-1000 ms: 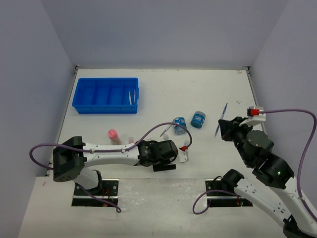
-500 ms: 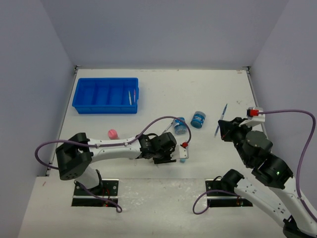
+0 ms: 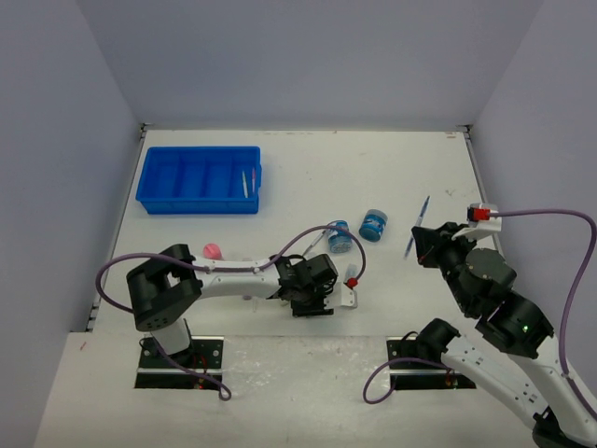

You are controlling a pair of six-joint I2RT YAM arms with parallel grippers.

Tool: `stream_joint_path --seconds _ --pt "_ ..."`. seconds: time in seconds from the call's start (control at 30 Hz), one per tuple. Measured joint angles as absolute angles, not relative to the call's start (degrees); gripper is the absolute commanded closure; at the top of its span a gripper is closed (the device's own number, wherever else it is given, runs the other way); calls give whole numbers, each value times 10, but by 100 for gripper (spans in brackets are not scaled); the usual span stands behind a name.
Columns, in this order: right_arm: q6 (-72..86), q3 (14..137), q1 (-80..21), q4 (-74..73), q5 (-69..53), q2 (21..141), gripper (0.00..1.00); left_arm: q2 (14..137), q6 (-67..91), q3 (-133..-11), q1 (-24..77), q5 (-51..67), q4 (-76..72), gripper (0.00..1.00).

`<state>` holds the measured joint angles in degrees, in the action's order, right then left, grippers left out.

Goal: Sort the stationery into containers
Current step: Close the pen cap on the pen.

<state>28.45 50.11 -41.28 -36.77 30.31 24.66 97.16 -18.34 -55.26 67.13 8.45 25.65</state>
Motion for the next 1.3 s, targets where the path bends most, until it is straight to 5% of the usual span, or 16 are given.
stream_joint_path --seconds 0.57,1.07,1.3 --pt "284 501 -412 -363 288 242 100 994 -187 -575 668 81 246 58" --pt "284 494 -412 -354 276 234 100 1014 -179 -599 653 84 249 98" --pt "284 494 -412 -354 276 230 100 1032 -169 -620 653 90 252 100"
